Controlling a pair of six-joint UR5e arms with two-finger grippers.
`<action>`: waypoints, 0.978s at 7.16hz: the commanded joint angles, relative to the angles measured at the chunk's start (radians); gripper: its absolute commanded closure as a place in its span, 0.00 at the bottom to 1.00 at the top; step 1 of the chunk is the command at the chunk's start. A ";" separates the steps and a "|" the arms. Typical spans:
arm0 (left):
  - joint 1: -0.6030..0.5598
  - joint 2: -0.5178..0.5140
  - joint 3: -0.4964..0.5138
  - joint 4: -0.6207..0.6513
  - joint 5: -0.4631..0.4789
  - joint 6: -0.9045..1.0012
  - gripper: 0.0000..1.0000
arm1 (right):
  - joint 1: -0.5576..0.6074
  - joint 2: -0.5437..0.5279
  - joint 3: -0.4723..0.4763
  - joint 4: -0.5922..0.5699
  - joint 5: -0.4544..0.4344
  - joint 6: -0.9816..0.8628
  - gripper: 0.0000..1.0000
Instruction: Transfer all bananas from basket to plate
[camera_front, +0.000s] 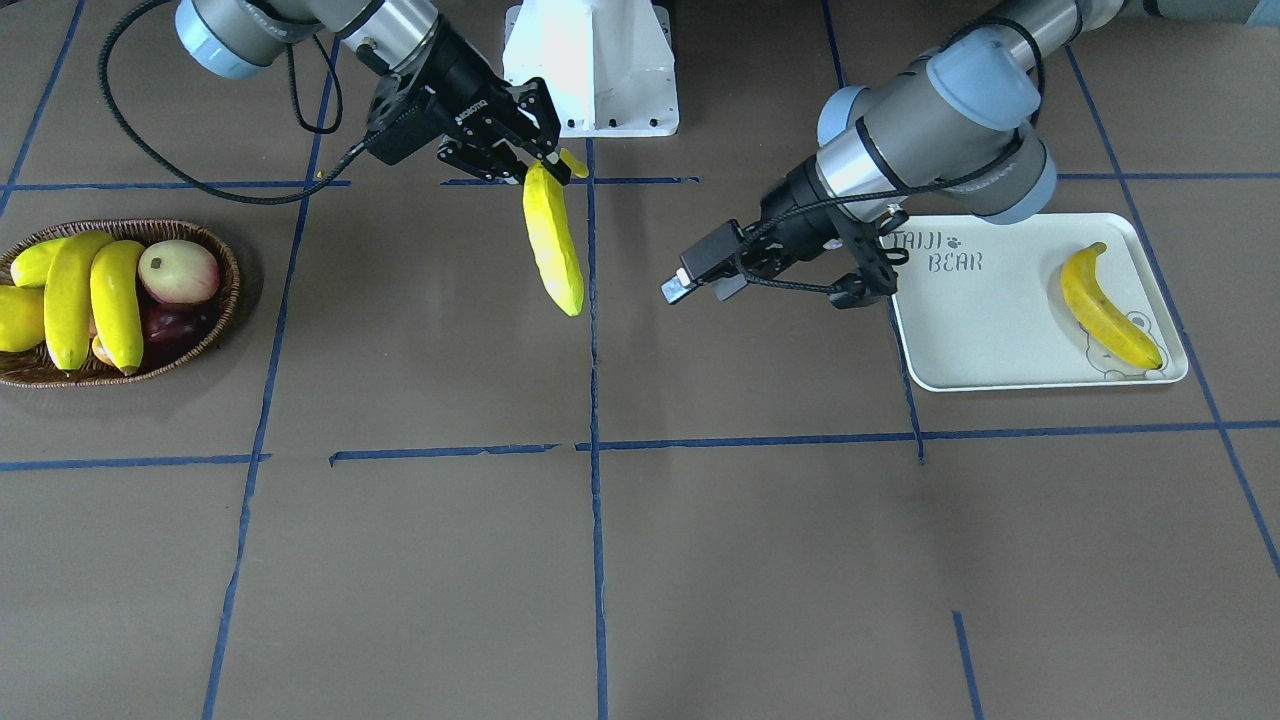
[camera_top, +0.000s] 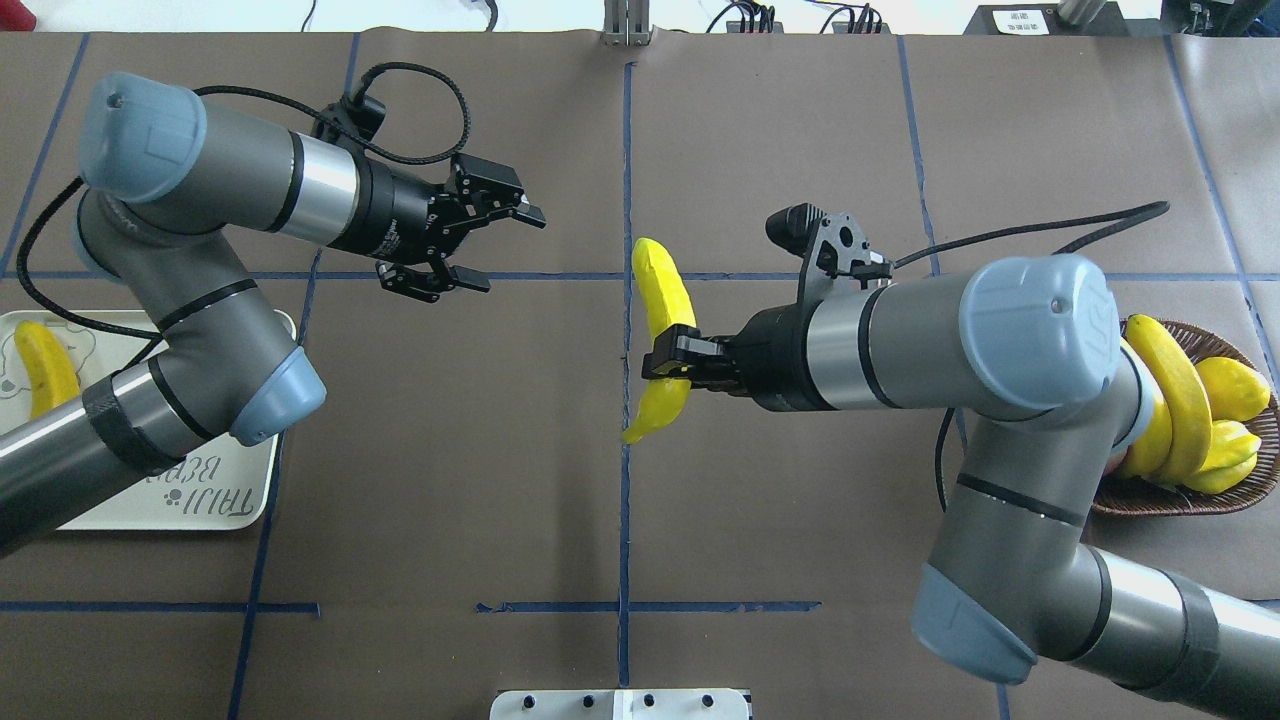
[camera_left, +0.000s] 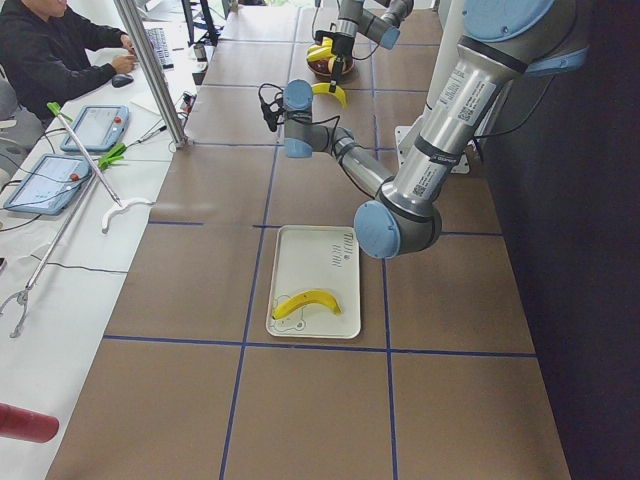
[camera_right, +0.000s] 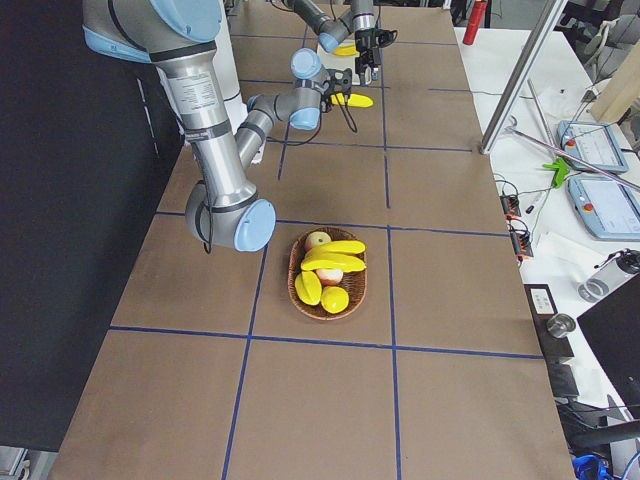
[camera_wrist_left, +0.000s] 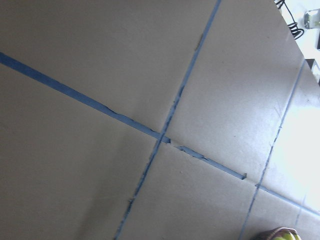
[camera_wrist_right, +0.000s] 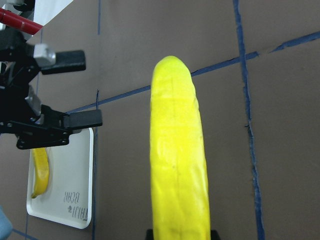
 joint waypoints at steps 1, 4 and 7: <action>0.052 -0.050 0.001 -0.012 0.016 -0.033 0.01 | -0.053 0.013 -0.003 0.030 -0.065 0.006 0.99; 0.142 -0.058 -0.007 -0.012 0.081 -0.033 0.07 | -0.053 0.016 -0.003 0.030 -0.068 0.006 0.99; 0.143 -0.055 -0.010 -0.024 0.083 -0.033 1.00 | -0.053 0.051 -0.002 0.010 -0.073 0.011 0.66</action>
